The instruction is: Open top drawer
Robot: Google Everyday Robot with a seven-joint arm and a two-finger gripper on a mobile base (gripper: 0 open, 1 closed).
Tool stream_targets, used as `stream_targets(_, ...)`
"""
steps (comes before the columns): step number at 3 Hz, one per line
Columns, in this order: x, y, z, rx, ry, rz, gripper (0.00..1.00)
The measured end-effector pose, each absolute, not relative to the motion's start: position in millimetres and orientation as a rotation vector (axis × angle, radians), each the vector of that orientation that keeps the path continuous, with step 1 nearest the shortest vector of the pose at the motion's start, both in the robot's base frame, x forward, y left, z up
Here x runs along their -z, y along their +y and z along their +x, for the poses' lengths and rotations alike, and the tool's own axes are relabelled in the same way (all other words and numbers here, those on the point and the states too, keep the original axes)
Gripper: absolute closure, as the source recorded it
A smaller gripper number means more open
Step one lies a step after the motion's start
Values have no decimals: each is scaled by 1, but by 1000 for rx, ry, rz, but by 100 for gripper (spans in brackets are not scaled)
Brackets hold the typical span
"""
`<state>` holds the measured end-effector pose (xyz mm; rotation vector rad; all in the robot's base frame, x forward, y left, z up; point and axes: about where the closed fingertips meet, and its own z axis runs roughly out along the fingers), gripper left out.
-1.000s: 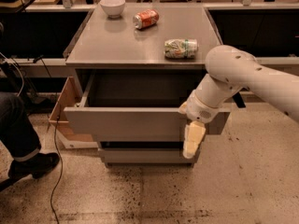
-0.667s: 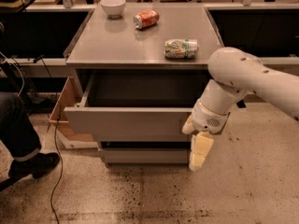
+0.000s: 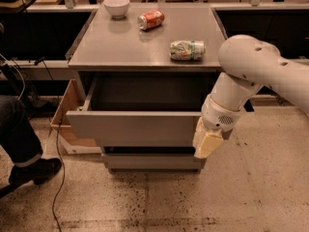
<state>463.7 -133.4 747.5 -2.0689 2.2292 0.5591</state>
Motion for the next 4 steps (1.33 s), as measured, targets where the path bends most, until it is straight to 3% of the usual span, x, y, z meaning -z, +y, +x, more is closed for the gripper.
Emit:
stream_targets(1, -759, -131, 498, -454, 2169, -2041, 88)
stream_targets(2, -761, -126, 539, -389, 2111, -1970, 100)
stream_targets(4, -748, -109, 611, -329, 2007, -1842, 100)
